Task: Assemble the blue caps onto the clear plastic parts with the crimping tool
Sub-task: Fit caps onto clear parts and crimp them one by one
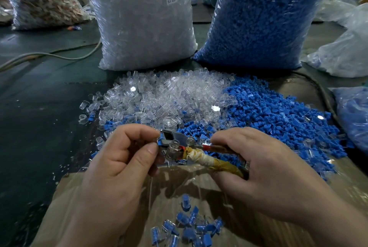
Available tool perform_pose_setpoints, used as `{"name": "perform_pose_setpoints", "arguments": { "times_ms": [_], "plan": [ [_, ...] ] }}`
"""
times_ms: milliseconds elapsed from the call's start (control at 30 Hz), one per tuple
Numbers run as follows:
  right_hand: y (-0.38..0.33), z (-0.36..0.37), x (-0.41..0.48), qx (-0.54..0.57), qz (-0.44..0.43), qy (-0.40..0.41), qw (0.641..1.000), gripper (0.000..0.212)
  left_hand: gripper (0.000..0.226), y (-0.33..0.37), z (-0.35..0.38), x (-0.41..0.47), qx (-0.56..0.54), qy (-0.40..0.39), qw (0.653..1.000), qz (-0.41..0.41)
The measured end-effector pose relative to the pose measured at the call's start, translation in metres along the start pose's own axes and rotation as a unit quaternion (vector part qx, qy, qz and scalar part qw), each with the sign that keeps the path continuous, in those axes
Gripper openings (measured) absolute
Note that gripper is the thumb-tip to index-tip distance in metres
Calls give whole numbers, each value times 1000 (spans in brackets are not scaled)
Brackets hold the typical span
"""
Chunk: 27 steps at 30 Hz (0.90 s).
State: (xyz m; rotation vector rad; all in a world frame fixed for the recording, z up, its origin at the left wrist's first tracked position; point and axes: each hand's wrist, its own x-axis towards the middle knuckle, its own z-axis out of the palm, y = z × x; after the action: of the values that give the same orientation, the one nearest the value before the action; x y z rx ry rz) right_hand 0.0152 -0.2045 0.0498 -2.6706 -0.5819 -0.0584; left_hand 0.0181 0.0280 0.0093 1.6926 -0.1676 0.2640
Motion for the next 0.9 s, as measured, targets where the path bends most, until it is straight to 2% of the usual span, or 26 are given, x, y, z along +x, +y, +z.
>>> {"name": "perform_pose_setpoints", "arguments": {
  "times_ms": [233,333,400,700,900],
  "plan": [
    [-2,3,0,-9,1,0,1000,58,17,2,2,-1,69,19,997,-9],
    [-2,3,0,-7,4,-3,1000,60,8,5,3,0,23,8,1000,-18],
    [-2,1,-1,-7,8,-2,1000,62,15,5,3,0,-15,0,999,-36],
    [-3,1,2,-53,11,-30,998,71,18,7,3,1,-38,-23,999,-31],
    [-10,-1,5,-68,23,-10,997,58,16,7,-1,1,-53,-12,998,-27]
  ]
}}
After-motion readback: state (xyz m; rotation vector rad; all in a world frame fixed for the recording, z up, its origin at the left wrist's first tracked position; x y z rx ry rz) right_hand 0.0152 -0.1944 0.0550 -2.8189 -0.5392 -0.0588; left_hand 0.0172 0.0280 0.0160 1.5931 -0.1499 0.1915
